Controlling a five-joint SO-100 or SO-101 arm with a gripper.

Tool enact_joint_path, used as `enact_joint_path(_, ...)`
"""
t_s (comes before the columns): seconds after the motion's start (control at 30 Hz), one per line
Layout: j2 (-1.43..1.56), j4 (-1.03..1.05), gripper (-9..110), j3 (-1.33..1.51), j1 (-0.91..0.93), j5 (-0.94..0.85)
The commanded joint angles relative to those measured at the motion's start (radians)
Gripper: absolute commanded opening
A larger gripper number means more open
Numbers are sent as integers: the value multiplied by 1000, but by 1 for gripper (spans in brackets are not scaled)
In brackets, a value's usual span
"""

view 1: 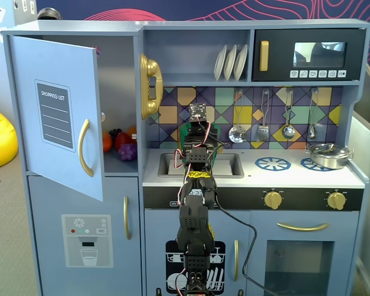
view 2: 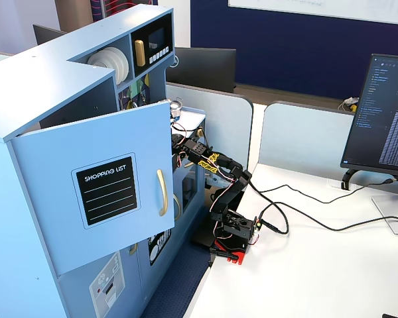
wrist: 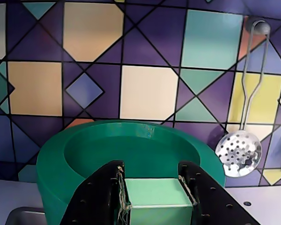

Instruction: Take off the lid from the green recipient and place it on the counter

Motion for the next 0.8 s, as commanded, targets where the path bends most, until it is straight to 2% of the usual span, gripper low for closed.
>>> enact_joint_path(0.0,15,-37,0,-55,-15,-15)
enact_joint_path(0.77,-8,-184,0,-121,-21,11)
